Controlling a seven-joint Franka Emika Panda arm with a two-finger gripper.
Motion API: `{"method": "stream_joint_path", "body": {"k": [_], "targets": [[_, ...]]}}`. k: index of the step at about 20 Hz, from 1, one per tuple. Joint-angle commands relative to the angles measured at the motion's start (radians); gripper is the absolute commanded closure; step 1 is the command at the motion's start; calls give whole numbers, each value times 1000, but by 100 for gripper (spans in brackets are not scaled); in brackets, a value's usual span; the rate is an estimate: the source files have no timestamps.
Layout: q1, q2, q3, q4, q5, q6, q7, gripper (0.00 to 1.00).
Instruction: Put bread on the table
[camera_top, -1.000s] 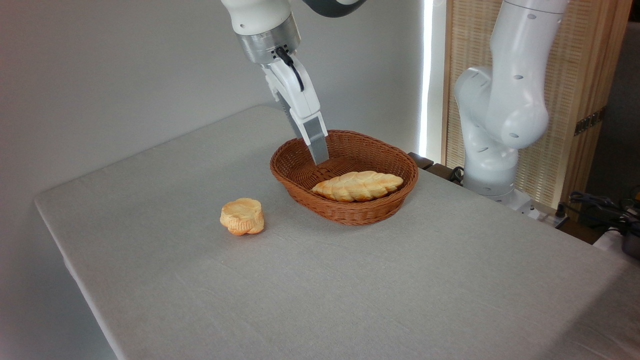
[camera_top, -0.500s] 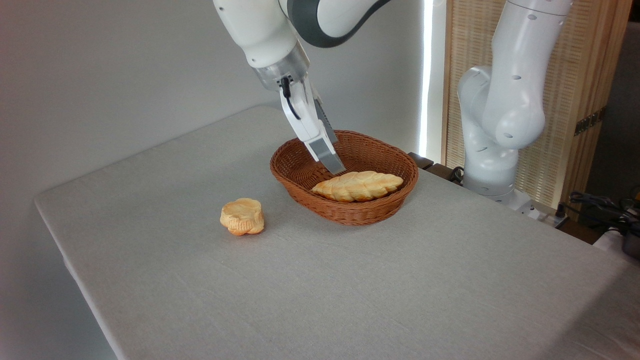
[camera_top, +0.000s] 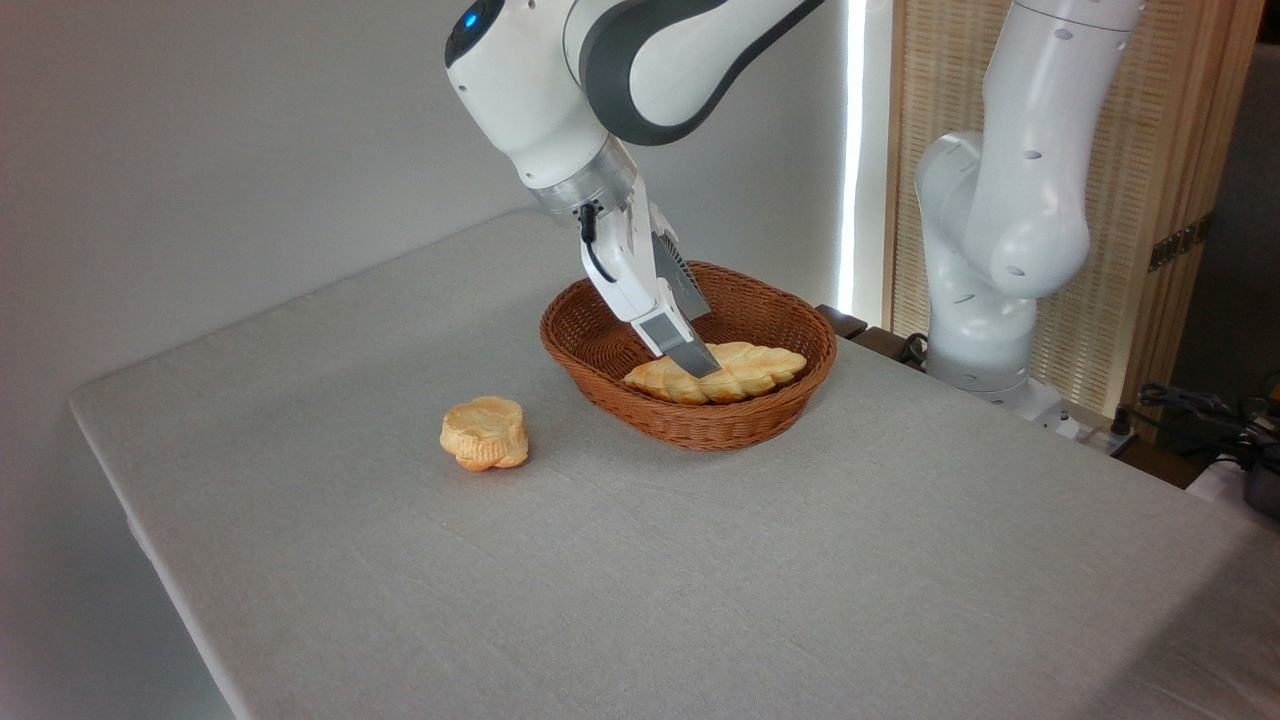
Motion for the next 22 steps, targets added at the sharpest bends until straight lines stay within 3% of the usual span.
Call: {"method": "stream_joint_path", "body": {"k": [1,10,14,17,18,19,22], "targets": [[-2,43,-20,-3,15,38,13,0],[-5,100,-22,-3,17,85,13,0],[-4,108,-58,-3,17,85,11,3],[-4,108,-65,-2,17,85,11,40],[-2,108,-65,-2,18,85,11,58],[1,106,-65,-2,20,85,13,67],[4,103,-65,0,21,85,13,70]]}}
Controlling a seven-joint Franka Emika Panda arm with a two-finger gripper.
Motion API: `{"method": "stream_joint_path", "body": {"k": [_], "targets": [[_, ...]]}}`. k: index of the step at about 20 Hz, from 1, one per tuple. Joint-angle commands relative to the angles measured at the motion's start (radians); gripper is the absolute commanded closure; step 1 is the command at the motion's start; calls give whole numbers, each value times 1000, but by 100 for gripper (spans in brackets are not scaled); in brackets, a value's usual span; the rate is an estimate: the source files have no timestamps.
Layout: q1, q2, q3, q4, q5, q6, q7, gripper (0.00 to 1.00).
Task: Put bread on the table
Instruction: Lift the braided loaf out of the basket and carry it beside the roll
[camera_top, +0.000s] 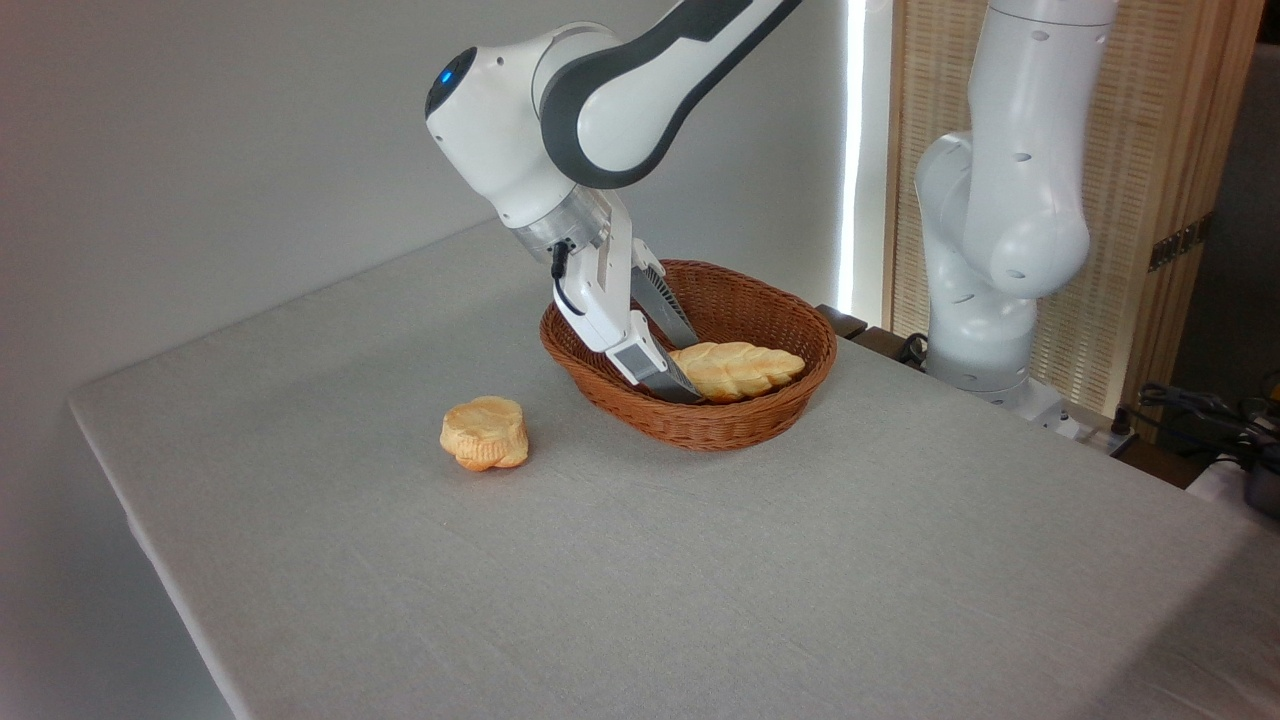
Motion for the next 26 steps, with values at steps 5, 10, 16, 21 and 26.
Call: {"method": "stream_joint_path", "body": {"k": [5,10,16,21,26], "targets": [[6,-7,2,2,12,6,13,70],[6,-55,2,18,10,-27,10,69],[6,-76,13,133,-8,-104,2,66],[85,-73,23,227,-19,-51,7,63],[100,-50,89,232,-67,158,3,58]]}}
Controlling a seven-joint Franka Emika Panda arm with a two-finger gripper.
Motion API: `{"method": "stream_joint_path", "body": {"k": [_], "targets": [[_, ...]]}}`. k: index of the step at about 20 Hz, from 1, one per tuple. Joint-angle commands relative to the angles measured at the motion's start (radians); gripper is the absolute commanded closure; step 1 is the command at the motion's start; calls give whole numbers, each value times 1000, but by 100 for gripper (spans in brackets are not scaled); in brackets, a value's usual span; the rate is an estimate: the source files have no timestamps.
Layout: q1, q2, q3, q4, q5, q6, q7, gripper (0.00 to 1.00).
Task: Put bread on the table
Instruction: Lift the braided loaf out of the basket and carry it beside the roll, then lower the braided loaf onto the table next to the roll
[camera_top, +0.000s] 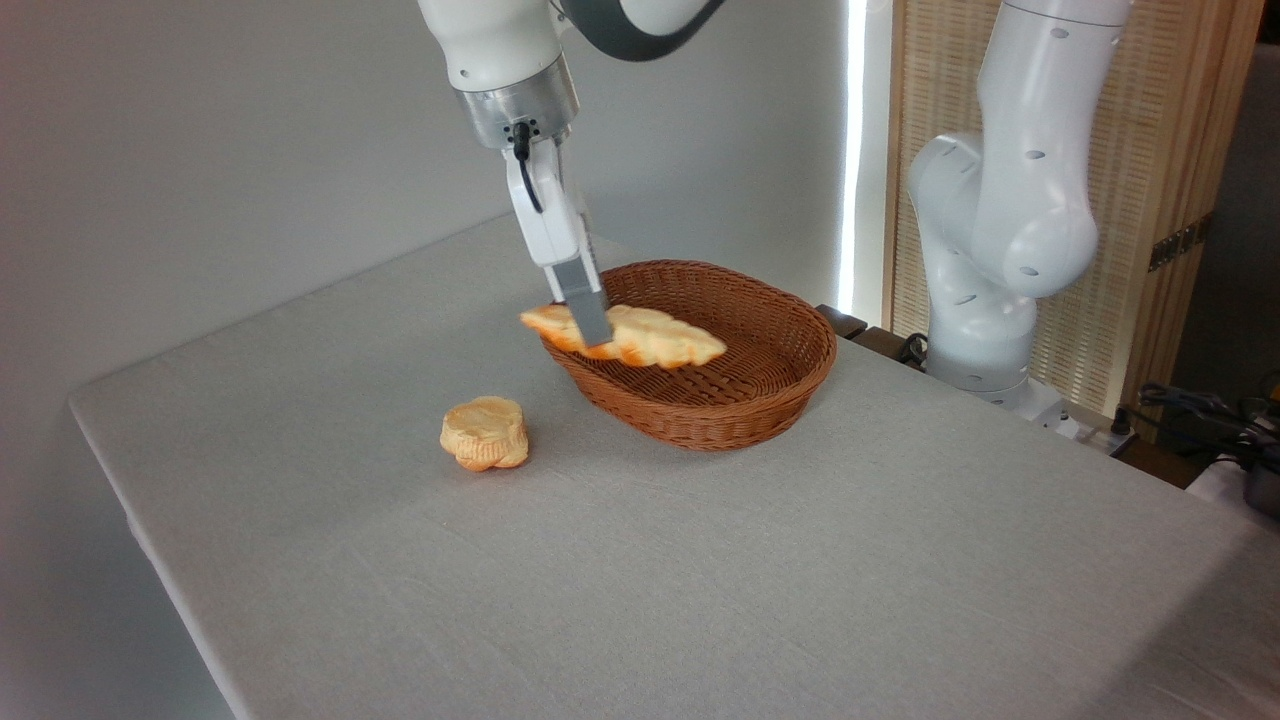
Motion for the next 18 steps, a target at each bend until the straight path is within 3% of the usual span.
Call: {"method": "stream_joint_path", "body": {"k": [1,4,6,8,18], "targets": [[2,39,49,13,-36,163,3,56],[2,87,57,13,-36,260,4,41],[2,130,57,13,-34,309,1,10],[2,164,57,13,-34,337,1,0],[2,218,57,16,-34,345,1,0]]}}
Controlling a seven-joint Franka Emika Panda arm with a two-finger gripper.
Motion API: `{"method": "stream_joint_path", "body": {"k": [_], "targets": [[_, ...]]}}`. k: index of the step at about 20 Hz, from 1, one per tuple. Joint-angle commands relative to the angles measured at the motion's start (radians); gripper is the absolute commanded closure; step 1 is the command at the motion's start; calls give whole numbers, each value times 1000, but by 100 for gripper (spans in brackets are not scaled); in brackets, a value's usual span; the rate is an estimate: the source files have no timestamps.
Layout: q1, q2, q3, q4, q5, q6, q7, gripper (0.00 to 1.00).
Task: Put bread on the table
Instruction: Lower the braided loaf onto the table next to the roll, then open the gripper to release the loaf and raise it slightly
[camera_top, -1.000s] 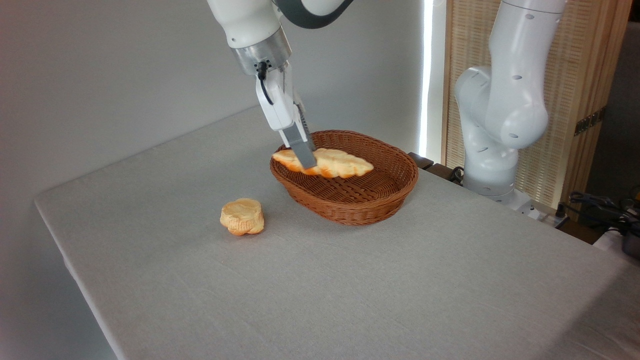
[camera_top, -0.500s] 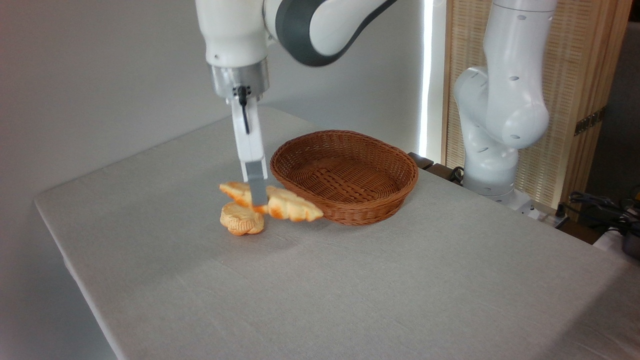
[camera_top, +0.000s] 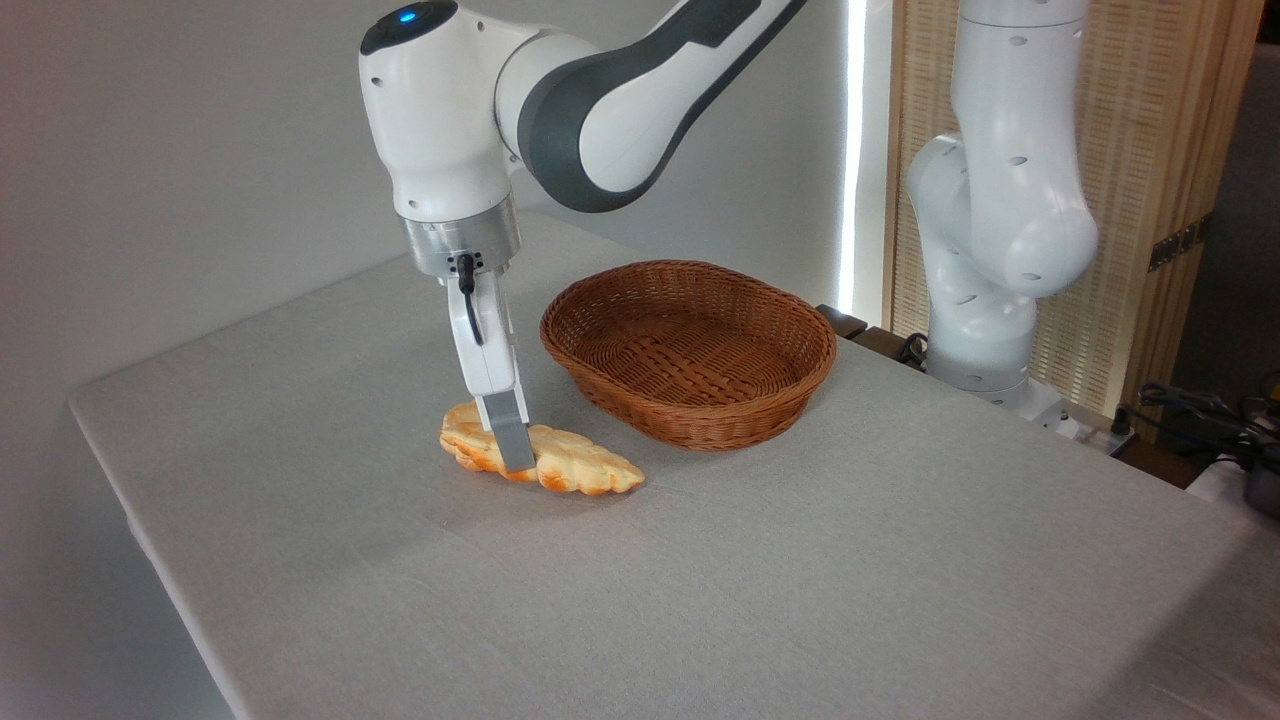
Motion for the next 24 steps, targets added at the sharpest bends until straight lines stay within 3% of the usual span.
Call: {"method": "stream_joint_path", "body": {"k": [1,7,12,20,24], "targets": [[-2,3,5,17,-16,11,1,0],[-2,2,28,18,-19,8,-5,0],[-4,-9,31,75,-19,1,-78,0],[-2,-7,75,156,-1,-7,-393,0],[-2,-7,123,161,1,-51,-436,0]]}}
